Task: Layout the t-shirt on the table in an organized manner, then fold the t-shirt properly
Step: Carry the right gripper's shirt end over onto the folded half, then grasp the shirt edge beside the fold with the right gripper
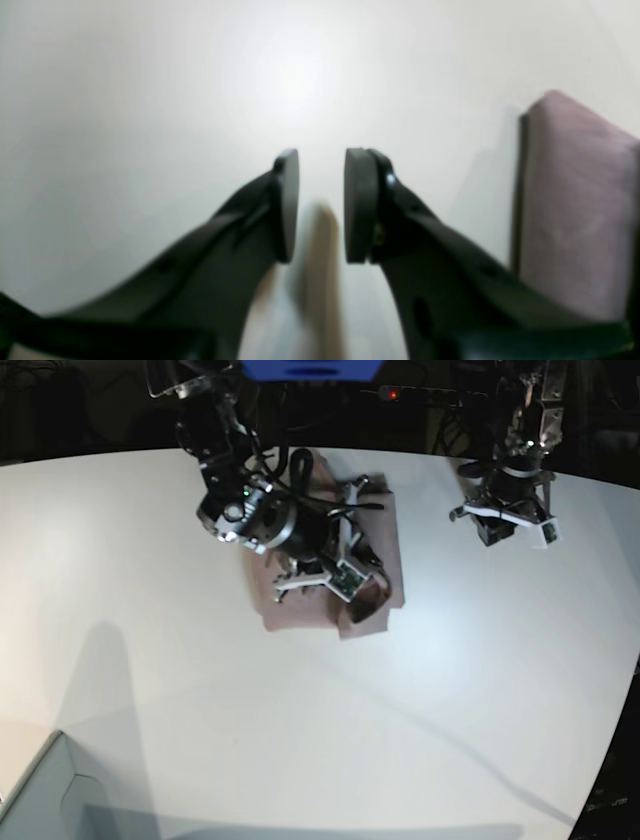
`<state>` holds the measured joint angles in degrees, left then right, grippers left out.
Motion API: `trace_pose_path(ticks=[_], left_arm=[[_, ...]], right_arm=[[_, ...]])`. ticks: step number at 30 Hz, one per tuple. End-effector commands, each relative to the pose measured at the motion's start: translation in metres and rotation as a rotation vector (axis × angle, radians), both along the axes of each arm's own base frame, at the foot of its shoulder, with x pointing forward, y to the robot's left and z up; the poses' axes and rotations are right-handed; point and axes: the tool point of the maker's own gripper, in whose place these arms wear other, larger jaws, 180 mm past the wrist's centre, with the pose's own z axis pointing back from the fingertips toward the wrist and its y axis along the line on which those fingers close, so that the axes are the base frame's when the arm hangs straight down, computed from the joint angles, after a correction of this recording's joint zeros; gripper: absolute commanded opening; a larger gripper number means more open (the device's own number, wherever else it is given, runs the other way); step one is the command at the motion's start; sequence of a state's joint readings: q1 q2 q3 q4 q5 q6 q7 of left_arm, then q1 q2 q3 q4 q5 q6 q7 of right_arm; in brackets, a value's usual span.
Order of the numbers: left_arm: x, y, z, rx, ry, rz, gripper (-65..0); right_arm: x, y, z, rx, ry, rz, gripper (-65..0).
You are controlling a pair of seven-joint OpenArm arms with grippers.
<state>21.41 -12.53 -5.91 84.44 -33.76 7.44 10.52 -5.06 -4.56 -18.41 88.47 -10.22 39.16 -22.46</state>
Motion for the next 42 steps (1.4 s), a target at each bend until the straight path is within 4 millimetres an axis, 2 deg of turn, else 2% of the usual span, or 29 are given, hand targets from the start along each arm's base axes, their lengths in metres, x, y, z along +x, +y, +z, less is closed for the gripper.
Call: trace_pose_path(ticks=[1, 5, 8, 11, 13, 17, 21, 23, 26, 30, 33, 35, 37, 42], left_arm=[[0.007, 0.004, 0.011, 0.011, -0.043, -0.001, -49.8], [0.004, 0.004, 0.008, 0.011, -0.032, 0.0, -49.8], [0.004, 0.004, 0.008, 0.01, -0.032, 0.001, -49.8], [0.004, 0.004, 0.007, 0.01, -0.031, 0.001, -49.8], [0.004, 0.004, 0.007, 0.01, -0.031, 0.001, -49.8], [0.004, 0.004, 0.007, 0.01, -0.031, 0.001, -49.8], [0.005, 0.002, 0.009, 0.008, -0.036, -0.004, -49.8], [0.005, 0.002, 0.01, 0.008, -0.037, -0.005, -49.8], [0.004, 0.002, 0.008, 0.008, -0.033, -0.003, -49.8], [0.005, 0.007, 0.01, 0.016, -0.037, 0.002, -49.8], [0.007, 0.034, 0.018, 0.062, -0.048, 0.03, -49.8], [0.008, 0.045, 0.021, 0.075, -0.054, 0.052, -49.8], [0.01, 0.064, 0.028, 0.103, -0.064, 0.079, -49.8], [0.01, 0.089, 0.04, 0.131, -0.088, 0.135, -49.8]], right_arm=[[0.006, 0.01, 0.018, 0.06, -0.039, 0.003, -65.0], [0.013, 0.019, 0.026, 0.074, -0.058, 0.015, -65.0], [0.017, 0.022, 0.02, 0.067, -0.043, 0.021, -65.0], [0.018, 0.02, 0.013, 0.045, -0.024, 0.023, -57.8], [0.016, 0.019, 0.012, 0.029, -0.019, 0.028, -49.6], [0.012, 0.017, 0.032, 0.054, -0.068, 0.014, -38.1], [-0.004, 0.0, 0.058, 0.059, -0.138, -0.01, -35.1], [-0.018, -0.008, 0.06, 0.054, -0.14, -0.011, -35.1], [-0.048, -0.022, 0.04, 0.014, -0.077, -0.005, -35.1], [-0.071, -0.041, 0.01, -0.017, 0.031, -0.052, -35.1], [-0.079, -0.05, -0.009, -0.04, 0.089, -0.073, -35.1], [-0.085, -0.051, -0.02, -0.051, 0.122, -0.071, -35.1], [-0.089, -0.051, -0.029, -0.057, 0.149, -0.068, -35.1], [-0.1, -0.052, -0.048, -0.069, 0.209, -0.062, -35.1]])
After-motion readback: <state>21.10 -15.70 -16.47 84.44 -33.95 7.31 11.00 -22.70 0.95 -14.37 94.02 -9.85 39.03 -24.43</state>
